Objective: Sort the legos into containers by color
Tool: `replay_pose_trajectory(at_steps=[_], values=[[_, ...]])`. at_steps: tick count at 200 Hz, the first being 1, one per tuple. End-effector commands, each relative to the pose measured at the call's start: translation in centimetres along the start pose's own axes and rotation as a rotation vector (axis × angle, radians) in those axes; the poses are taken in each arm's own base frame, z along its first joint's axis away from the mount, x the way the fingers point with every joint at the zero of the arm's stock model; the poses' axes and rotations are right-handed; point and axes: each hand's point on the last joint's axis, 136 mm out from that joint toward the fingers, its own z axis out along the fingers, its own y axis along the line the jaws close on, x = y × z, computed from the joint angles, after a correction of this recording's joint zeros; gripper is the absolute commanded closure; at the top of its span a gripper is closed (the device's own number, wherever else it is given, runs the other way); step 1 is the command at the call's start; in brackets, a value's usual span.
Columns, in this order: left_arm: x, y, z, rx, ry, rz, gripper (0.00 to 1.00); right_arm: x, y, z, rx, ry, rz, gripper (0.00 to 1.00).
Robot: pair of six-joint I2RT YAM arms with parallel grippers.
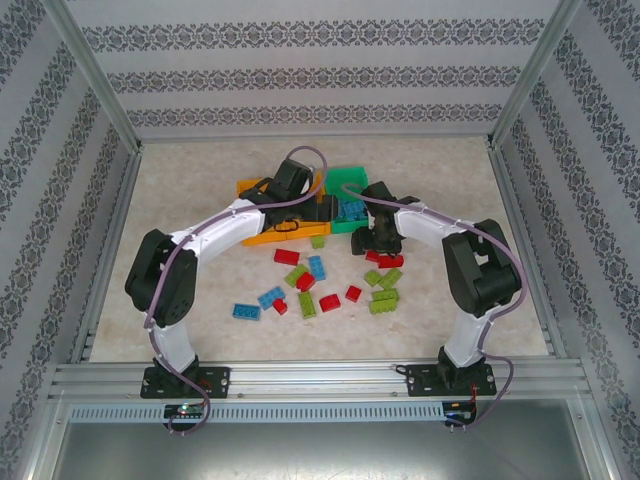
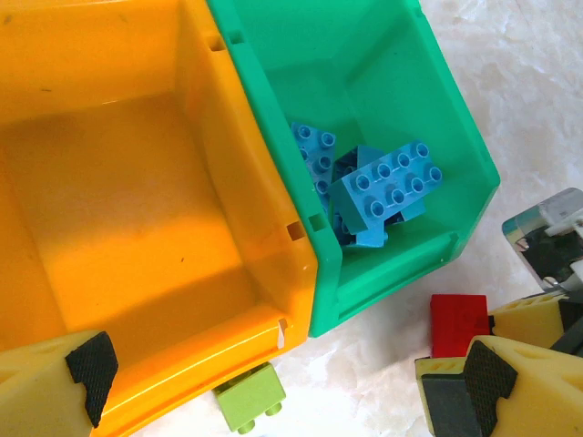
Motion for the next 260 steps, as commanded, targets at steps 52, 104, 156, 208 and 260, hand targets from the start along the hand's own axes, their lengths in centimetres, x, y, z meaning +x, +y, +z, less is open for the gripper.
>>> replay_pose_trajectory(at_steps=[52,104,156,208,260], values=[[-0.3,1.3,-3.1,-0.039,-0.087,0.014,0.0,-0.3,0.9,0.3,0.041,0.009,-0.025,0.64],[0.9,3.6,-5.0,-0.104,-0.111,0.002,0.0,-2.0,3.5,-4.0,-0.095,-0.134,-0.016,0.73],[3.0,7.0,-6.4,-0.191,-0.096,-0.011,0.01,-5.1,9.2,-9.8,-0.395,-0.298,-0.031,0.73],[5.5,9.2,-7.0,-0.24,-0.065,-0.027,0.01,-8.7,14.7,-10.3,-0.611,-0.326,-0.024,0.71],[7.8,9.7,-6.5,-0.231,-0.001,-0.029,0.01,-11.9,16.5,-8.0,-0.58,-0.322,-0.001,0.66]])
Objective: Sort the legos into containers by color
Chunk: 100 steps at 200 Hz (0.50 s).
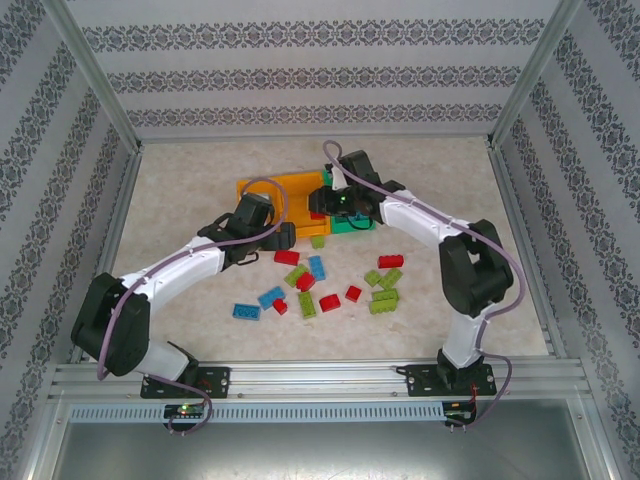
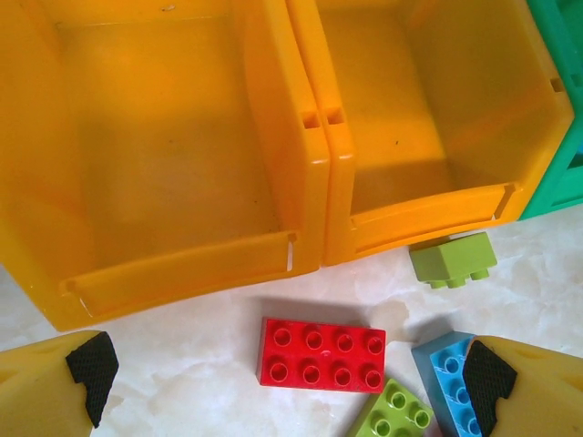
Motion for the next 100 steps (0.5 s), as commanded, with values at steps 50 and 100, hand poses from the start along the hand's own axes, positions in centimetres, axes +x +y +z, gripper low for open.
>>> replay_pose_trajectory(at_steps=[50,100], values=[[3.4,0.7,1.4,0.013,0.109,-0.006,0.0,-2.5,-1.0,3.3,0.064,-0.021,0.048,0.52],[4.6,0.1,2.7,0.042,0.167,0.002,0.0,-2.3,-1.6,4.0,0.085,-0.017,0.053,0.46]])
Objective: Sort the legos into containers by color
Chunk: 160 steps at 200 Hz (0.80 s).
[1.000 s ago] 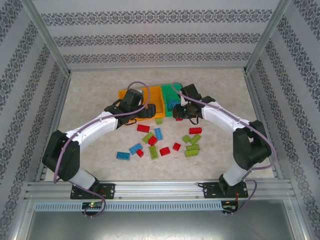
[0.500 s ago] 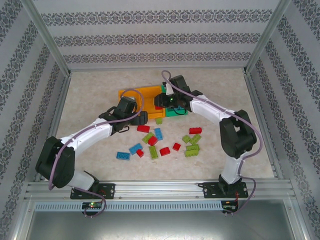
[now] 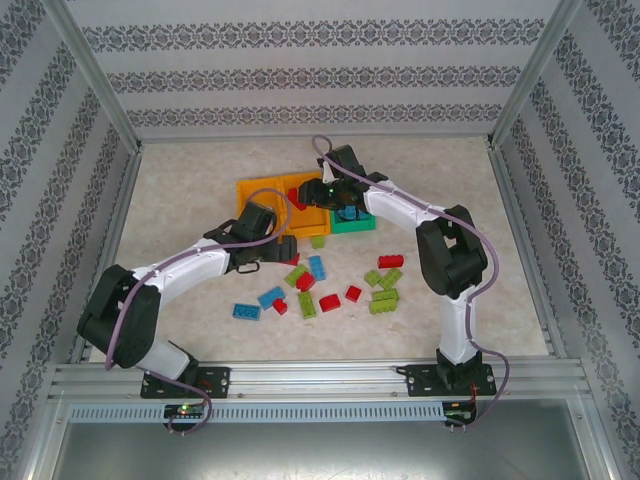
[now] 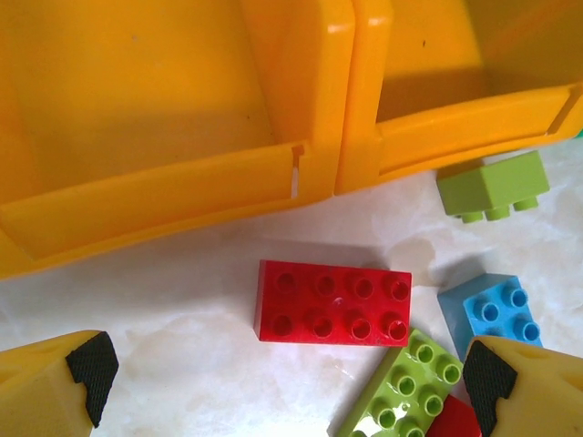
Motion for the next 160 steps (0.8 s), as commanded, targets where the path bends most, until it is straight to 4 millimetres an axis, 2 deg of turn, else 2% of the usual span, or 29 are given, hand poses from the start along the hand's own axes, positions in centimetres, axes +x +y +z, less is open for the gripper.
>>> replay_pose_trajectory(at_steps=[1,40,93,130,160], values=[[0.5,-0.1,0.7,0.019,0.035,-0.005,0.0,-0.4,0.1,0.0,0.02,-0.015,0.005,0.45],[1.0,-0.5,1.7,0.016,0.059,-0.003,0.0,-0.5,1.3,-1.5,0.005,-0.042,-0.018,0.38],[1.0,-1.7,2.8,-0.004,0.076,0.04,0.0,-0.4,2.1,-5.2,0.018,-0.111,-0.064,0.33],[1.2,-1.7,3.8,-0.038,0.095,0.077,0.0,0.3,0.4,-7.5,0.087,-0.138,-0.086,0.31],[1.4,-1.7,4.5,-0.055,0.117,0.094,0.0,1.2,-2.7,-9.0,0.146,-0.146,-0.047,0.3]])
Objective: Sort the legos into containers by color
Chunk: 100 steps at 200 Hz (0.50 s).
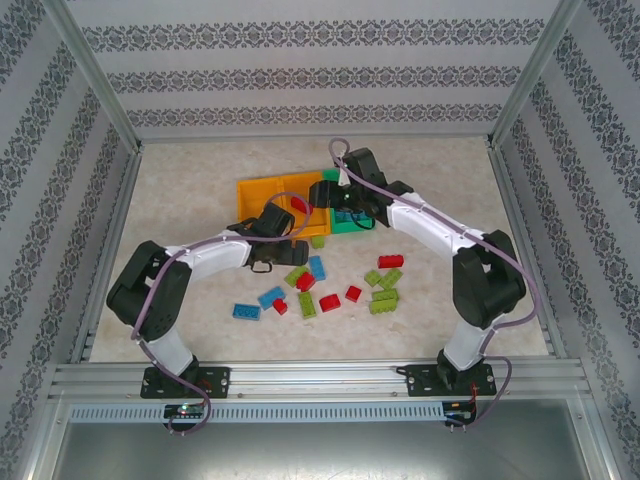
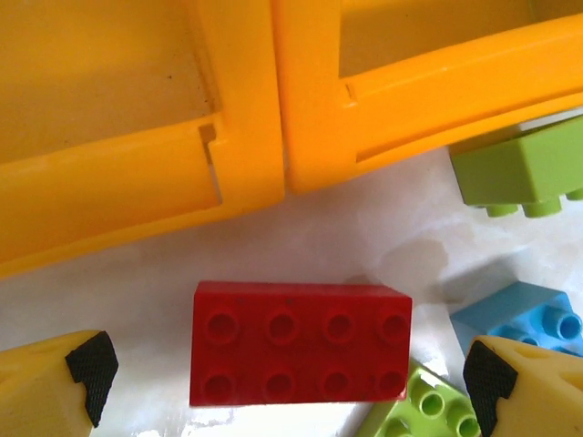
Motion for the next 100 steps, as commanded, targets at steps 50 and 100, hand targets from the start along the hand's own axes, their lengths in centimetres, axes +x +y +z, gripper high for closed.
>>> replay_pose_trajectory(at_steps=[50,100], values=[[0.3,0.3,1.4,-0.102,0.062,0.069,0.04,1.7,-7.8,-3.9,0.185,-0.039,0.046,0.27],[0.3,0.6,1.6,-0.122,0.065,0.079,0.08,3.4,-12.2,-6.5,0.291,-0.041,0.077,0.24]])
